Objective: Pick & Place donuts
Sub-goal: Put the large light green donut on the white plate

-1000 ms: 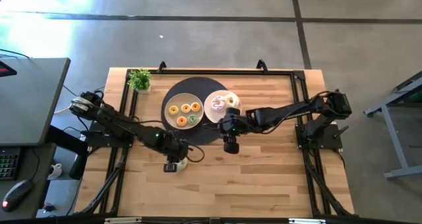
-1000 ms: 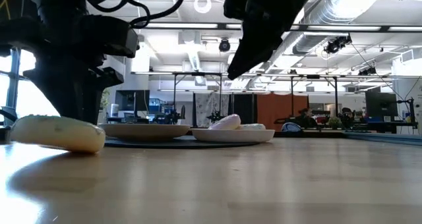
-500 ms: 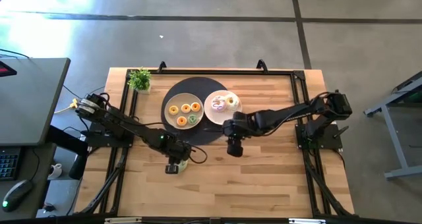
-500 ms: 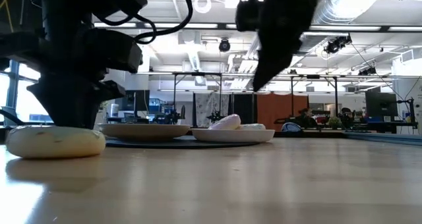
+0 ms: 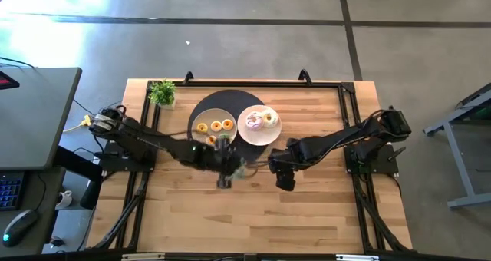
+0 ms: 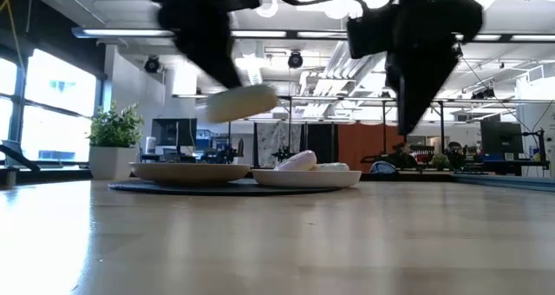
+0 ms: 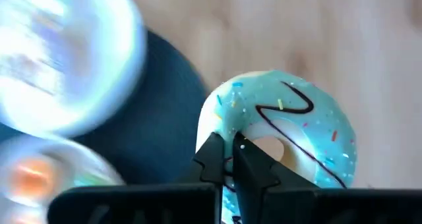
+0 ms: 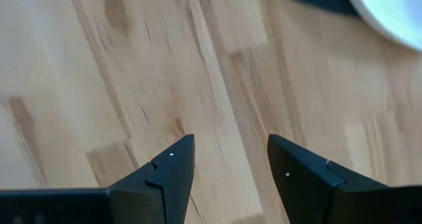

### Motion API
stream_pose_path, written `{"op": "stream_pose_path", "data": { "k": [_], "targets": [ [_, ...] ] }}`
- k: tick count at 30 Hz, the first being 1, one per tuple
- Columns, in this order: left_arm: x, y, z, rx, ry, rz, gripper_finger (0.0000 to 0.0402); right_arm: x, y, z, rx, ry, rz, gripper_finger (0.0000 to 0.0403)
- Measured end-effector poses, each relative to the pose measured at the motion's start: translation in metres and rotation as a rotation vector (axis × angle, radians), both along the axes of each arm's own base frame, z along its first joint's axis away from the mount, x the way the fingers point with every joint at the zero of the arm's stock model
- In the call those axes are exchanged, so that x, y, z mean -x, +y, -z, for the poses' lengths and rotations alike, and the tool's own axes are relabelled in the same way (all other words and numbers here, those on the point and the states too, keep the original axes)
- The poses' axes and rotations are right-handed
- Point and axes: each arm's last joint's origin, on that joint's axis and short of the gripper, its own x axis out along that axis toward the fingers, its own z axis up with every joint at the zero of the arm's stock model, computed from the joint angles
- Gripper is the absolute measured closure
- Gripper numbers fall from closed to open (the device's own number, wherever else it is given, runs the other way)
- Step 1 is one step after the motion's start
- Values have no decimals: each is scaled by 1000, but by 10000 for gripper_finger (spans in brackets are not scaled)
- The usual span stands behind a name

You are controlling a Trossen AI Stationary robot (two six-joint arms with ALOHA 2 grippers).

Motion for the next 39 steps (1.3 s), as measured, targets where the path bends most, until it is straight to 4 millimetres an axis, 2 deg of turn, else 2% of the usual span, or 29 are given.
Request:
{"op": "stream_pose_path", "data": {
  "k": [3,7,11,14,19,24,27,31,39],
  "targets": [
    [-11,21,-15,-102,-64,-58,397,7,8,1,36,46,-10,215],
    [-28,50,-15,-152,-124,-112,398,17,21,-7,78,30,-17,215],
    [-41,80,-8,-136,-159,-172,399,33,32,-30,163,-74,-24,215],
    [-54,99,5,-128,-195,-196,399,49,34,-49,243,-157,2,215],
    [-73,120,21,-96,-283,-187,400,64,34,-71,288,-282,43,215],
    [-82,134,42,-101,-283,-222,400,71,35,-77,311,-313,57,215],
    [-79,136,52,-96,-220,-232,400,71,36,-77,312,-309,53,215],
    [-79,136,50,-121,-227,-252,389,72,35,-77,315,-308,51,215],
    [-78,138,49,-202,-213,-283,341,71,35,-77,316,-310,53,215]
  ]
}}
